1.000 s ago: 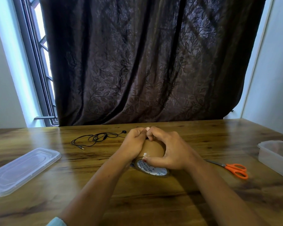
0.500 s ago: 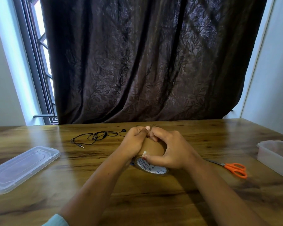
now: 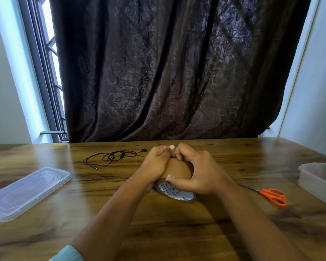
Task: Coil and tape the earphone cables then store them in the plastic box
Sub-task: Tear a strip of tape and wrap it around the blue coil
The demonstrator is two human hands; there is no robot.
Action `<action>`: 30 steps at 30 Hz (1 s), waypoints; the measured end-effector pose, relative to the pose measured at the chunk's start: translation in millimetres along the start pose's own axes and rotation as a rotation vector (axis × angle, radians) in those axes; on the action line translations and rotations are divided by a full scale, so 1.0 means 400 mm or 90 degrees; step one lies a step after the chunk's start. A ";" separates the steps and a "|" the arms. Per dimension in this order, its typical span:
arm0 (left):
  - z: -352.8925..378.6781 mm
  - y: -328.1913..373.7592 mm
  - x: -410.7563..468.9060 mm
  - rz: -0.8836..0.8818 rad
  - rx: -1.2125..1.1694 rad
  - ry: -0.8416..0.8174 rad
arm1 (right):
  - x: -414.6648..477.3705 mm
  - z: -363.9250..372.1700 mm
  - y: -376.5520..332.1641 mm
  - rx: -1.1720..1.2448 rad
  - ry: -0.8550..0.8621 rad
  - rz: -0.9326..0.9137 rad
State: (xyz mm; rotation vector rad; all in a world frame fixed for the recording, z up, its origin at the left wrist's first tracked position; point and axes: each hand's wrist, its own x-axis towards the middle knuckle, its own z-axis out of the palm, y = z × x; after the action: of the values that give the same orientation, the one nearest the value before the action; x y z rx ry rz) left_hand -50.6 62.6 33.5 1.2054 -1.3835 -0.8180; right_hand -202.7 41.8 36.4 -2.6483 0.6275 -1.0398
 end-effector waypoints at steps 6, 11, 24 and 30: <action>-0.005 -0.010 0.004 -0.027 -0.007 -0.002 | -0.002 -0.008 0.004 0.026 -0.009 0.024; -0.003 -0.018 0.005 -0.048 -0.039 -0.006 | -0.003 -0.019 0.006 -0.002 0.017 0.014; 0.005 -0.030 0.008 -0.058 -0.038 -0.045 | 0.001 -0.022 0.044 0.076 0.001 0.051; 0.002 -0.038 0.009 -0.074 -0.083 -0.050 | 0.006 -0.037 0.037 0.117 0.008 0.077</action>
State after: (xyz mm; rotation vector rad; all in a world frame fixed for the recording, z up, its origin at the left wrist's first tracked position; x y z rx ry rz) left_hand -47.6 55.4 20.0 1.1702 -1.3104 -1.0304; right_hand -216.0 26.9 43.2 -2.4165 0.6520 -1.0271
